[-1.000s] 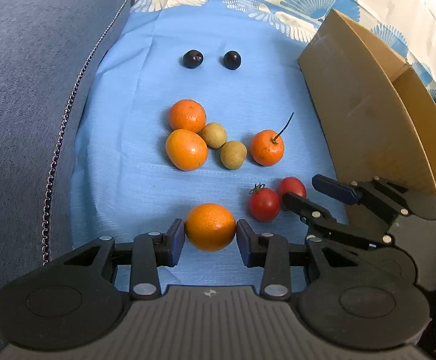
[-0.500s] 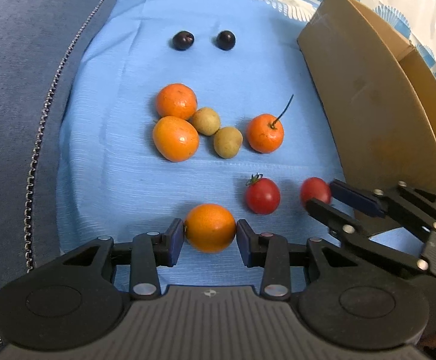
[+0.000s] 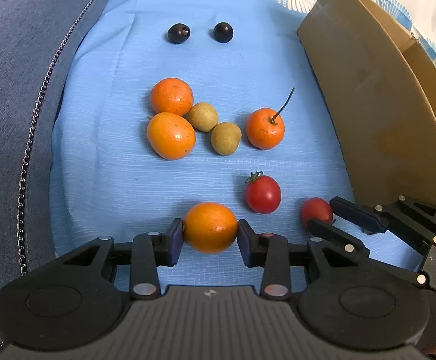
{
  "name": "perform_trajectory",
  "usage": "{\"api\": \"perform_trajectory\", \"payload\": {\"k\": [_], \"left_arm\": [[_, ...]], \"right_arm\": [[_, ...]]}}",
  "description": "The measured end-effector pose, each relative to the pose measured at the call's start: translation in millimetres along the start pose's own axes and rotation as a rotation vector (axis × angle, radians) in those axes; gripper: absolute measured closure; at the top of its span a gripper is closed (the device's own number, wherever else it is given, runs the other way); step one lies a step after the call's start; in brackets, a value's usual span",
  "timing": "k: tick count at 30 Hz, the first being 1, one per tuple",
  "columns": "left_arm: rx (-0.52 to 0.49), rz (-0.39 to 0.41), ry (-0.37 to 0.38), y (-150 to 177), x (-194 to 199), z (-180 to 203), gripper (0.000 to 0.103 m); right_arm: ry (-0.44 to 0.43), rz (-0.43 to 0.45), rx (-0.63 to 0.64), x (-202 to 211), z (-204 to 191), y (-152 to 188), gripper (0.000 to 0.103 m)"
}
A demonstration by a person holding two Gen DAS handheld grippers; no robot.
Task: Organize fruits
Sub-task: 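Lower the right gripper onto a red tomato and close on it, then carry the orange in the left gripper while the right gripper carries the tomato over the box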
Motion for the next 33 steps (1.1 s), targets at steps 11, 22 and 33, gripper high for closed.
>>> {"api": "perform_trajectory", "payload": {"k": [11, 22, 33], "left_arm": [[-0.004, -0.008, 0.001, -0.8, -1.4, -0.5, 0.061], [-0.023, 0.031, -0.002, 1.7, 7.3, 3.2, 0.061], [-0.074, 0.12, -0.005, 8.2, 27.5, 14.0, 0.061]], "right_arm": [[-0.003, -0.012, 0.016, -14.5, -5.5, 4.2, 0.069], [0.012, 0.051, 0.023, -0.2, -1.0, 1.5, 0.07], [0.027, 0.216, -0.002, 44.0, 12.3, -15.7, 0.07]]}}
Point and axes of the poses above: each gripper's, at about its wrist camera, not at the fingertips, and x roughly against the way its jaws point, z to its right, y to its underside, the point moved 5 cm from there along -x, roughly the way its jaws point, and after that the axes turned 15 degrees about y, right-handed, at the moved point
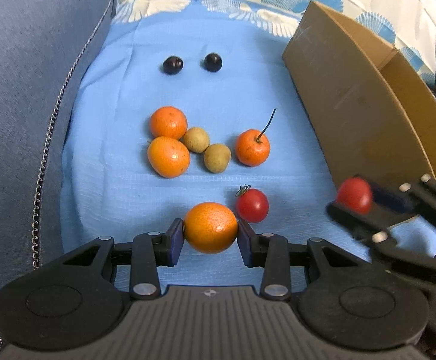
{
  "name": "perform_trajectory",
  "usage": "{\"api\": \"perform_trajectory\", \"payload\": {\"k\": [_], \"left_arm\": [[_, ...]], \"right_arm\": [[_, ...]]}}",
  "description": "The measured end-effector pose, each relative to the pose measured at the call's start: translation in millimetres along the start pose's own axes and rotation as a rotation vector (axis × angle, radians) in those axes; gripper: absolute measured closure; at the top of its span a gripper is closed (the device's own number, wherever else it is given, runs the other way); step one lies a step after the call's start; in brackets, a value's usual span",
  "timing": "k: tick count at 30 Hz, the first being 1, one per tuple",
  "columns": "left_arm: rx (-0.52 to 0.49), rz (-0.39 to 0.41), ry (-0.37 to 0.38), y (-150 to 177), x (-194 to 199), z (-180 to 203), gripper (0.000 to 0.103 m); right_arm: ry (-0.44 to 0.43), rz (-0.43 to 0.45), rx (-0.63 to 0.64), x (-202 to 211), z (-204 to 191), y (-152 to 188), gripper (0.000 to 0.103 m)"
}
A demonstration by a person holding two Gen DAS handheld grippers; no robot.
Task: Organize fruits
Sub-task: 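Carry the orange in the left gripper while the right gripper carries the tomato over the box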
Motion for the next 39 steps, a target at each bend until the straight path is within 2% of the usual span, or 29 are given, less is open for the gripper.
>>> {"api": "perform_trajectory", "payload": {"k": [4, 7, 10, 13, 16, 17, 26, 30, 35, 39], "left_arm": [[-0.014, 0.036, 0.013, 0.3, 6.8, 3.4, 0.061], [-0.022, 0.07, 0.023, 0.8, 11.8, 6.6, 0.061], [-0.063, 0.106, 0.023, 0.1, 16.5, 13.5, 0.061], [-0.124, 0.15, 0.027, -0.7, 20.8, 24.7, 0.061], [-0.156, 0.201, 0.033, -2.0, 26.2, 30.8, 0.061], [-0.159, 0.221, 0.038, -1.9, 28.9, 31.9, 0.061], [-0.185, 0.367, 0.074, -19.8, 63.5, 55.2, 0.061], [-0.219, 0.39, 0.097, -29.7, 71.2, 79.5, 0.061], [-0.331, 0.392, 0.119, -35.7, 59.8, 123.5, 0.061], [-0.328, 0.465, 0.214, -39.8, 45.5, 156.8, 0.061]], "right_arm": [[0.002, 0.099, 0.001, 26.4, 20.3, -23.5, 0.069], [0.014, 0.166, -0.042, 45.9, 53.9, -43.9, 0.069], [0.063, 0.219, -0.072, 59.2, 95.4, -55.1, 0.069], [0.109, 0.234, -0.127, 58.8, 137.3, -49.1, 0.069], [0.146, 0.175, -0.267, 45.9, 172.4, -34.9, 0.07], [0.154, 0.181, -0.289, 45.1, 177.6, -33.6, 0.07], [0.205, 0.183, -0.234, 41.3, 176.5, -20.5, 0.07], [0.231, 0.177, -0.251, 39.6, 181.2, -19.0, 0.07], [0.265, 0.16, -0.257, 37.7, 192.0, -12.2, 0.07], [0.299, 0.15, -0.259, 42.6, 200.8, -2.4, 0.07]]}}
Point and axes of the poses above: each gripper's, at about its wrist camera, not at the fingertips, and x roughly against the way its jaws point, z to its right, y to its underside, the point moved 5 cm from there along -x, roughly the way its jaws point, and after that the axes turned 15 degrees about y, right-handed, at the moved point
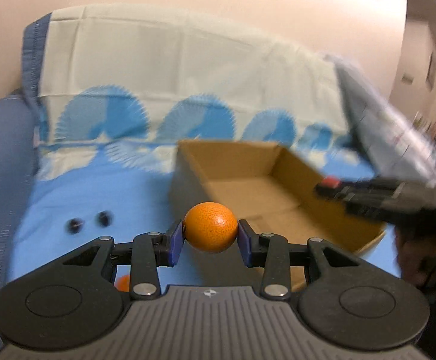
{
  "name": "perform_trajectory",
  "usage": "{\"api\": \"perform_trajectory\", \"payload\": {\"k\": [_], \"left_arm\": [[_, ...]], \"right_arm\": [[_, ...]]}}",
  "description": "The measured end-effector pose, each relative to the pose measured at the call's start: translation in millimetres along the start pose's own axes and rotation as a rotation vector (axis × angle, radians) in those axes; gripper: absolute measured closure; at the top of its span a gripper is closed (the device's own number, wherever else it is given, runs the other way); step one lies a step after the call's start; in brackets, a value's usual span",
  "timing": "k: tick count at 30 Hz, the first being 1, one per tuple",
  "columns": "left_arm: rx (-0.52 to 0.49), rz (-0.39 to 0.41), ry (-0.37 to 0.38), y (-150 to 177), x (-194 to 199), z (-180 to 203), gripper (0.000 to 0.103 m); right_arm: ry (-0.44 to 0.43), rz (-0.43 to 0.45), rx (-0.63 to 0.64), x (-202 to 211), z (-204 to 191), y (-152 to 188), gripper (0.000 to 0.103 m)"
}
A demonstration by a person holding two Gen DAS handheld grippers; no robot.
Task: Organize fruits
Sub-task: 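Carry the orange in the left gripper while the right gripper carries the tomato over the box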
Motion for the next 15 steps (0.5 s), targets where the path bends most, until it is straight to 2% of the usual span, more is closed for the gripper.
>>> {"api": "perform_trajectory", "payload": {"k": [5, 10, 15], "left_arm": [[-0.138, 0.013, -0.028, 0.9, -29.3, 36.9, 0.061], [-0.16, 0.016, 0.007, 8.5, -51.0, 48.8, 0.061], [-0.112, 0.019, 0.023, 11.6, -62.9, 44.2, 0.061]], "right_arm": [[0.038, 0.005, 0.019, -0.1, 7.4, 2.3, 0.069], [0.061, 0.015, 0.054, -1.8, 7.9, 3.8, 0.07], [0.077, 0.003, 0.057, -7.5, 8.4, 4.5, 0.069]]}}
Point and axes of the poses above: each gripper's, at about its wrist camera, not at the fingertips, and x roughly against the way its jaws point, z to its right, y to its underside, the point moved 5 cm from there along -x, roughly the way its jaws point, and after that the axes turned 15 degrees about y, right-handed, at the moved point
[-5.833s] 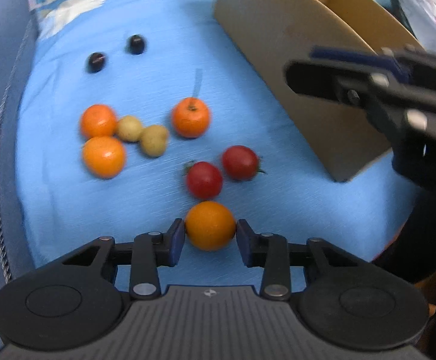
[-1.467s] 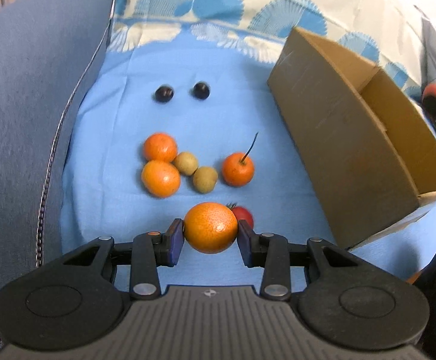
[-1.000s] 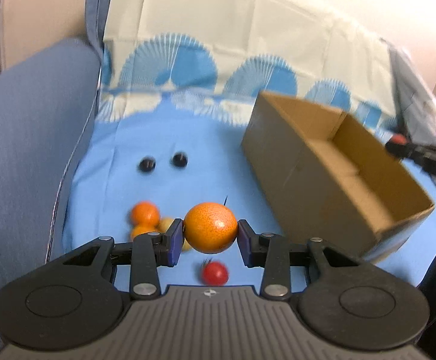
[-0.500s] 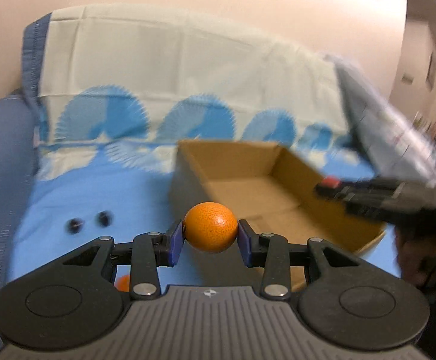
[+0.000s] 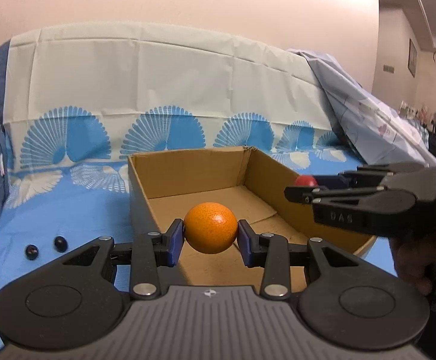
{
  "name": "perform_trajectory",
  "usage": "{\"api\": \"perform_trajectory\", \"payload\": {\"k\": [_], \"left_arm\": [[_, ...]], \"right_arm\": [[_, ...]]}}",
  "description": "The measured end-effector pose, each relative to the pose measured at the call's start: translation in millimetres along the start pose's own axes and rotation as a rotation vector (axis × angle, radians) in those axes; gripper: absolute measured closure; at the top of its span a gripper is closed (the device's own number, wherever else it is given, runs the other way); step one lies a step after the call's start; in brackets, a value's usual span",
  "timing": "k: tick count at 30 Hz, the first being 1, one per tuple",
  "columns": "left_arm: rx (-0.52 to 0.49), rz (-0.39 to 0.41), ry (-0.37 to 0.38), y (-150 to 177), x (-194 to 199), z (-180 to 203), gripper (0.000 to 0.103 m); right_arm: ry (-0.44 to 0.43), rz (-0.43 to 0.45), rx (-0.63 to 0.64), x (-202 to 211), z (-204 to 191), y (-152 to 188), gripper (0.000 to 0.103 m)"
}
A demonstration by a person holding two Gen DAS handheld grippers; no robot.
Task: Organize fruits
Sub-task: 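Carry the orange in the left gripper while the right gripper carries the tomato over the box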
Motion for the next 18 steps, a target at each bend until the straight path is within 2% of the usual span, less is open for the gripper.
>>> {"api": "perform_trajectory", "payload": {"k": [18], "left_arm": [[-0.001, -0.071, 0.063, 10.0, -52.3, 16.6, 0.061]], "right_arm": [[0.042, -0.038, 0.011, -19.7, -4.7, 2.1, 0.069]]}}
Point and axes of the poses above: each gripper's, at about its wrist camera, not at the fingertips, and x roughly against the way its jaws point, z to its right, y to its underside, the point moved 5 cm from there along -x, roughly the way its jaws point, and after that the axes turned 15 degrees about y, right-handed, at the moved point
